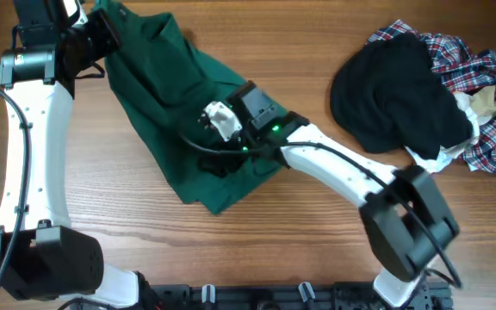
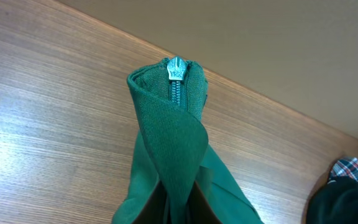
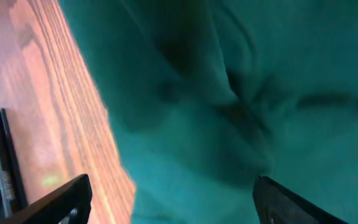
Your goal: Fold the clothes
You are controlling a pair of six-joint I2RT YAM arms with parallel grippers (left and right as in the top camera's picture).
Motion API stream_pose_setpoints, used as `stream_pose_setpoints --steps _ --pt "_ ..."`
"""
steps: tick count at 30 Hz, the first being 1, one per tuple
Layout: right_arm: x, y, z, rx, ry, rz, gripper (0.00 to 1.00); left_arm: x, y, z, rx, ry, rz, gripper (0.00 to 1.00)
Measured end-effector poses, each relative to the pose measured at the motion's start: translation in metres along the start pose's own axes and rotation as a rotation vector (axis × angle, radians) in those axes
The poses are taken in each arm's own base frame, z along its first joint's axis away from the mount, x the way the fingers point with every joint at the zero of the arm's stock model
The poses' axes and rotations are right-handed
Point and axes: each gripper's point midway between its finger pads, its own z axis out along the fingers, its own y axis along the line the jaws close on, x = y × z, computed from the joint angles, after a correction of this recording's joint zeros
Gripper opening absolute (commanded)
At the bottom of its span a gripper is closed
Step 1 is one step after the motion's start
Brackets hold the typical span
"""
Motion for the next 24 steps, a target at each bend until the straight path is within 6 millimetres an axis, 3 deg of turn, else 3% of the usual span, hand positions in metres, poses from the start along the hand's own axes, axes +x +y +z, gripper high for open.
stream_pose_setpoints --steps 6,9,10,12,14,16,17,21,24 --pt "-0.021 -0.015 0.027 0.013 -0.102 -0.252 0.98 0.008 0.000 0.000 0.005 0.033 -0.007 0.04" --pt "-0.034 -0.022 0.038 0.024 -0.165 -0.336 0.97 0.011 0.001 0.000 0.000 0.046 -0.010 0.04" --pt "-0.030 -0.026 0.045 0.024 -0.157 -0.341 0.93 0.011 0.001 0.000 -0.001 0.048 -0.011 0.04" --pt "-0.023 -0.030 0.053 0.021 -0.141 -0.341 0.82 0.012 0.001 0.000 -0.002 0.050 -0.011 0.04" --pt "-0.019 -0.030 0.057 0.008 -0.131 -0.341 0.62 0.012 0.002 0.000 -0.002 0.052 -0.012 0.04" --pt "-0.015 -0.027 0.061 -0.023 -0.124 -0.340 0.29 0.013 0.002 0.000 -0.002 0.052 -0.012 0.04" --pt "-0.012 -0.025 0.063 -0.043 -0.119 -0.337 0.04 0.013 0.002 0.000 -0.002 0.052 -0.012 0.04" --pt "0.010 -0.020 0.066 -0.096 -0.035 -0.195 0.04 0.012 0.001 -0.001 0.000 0.049 -0.011 0.04" --pt "0.040 -0.017 0.063 -0.121 0.091 -0.039 0.04 0.007 -0.004 -0.010 0.013 0.028 -0.005 0.04"
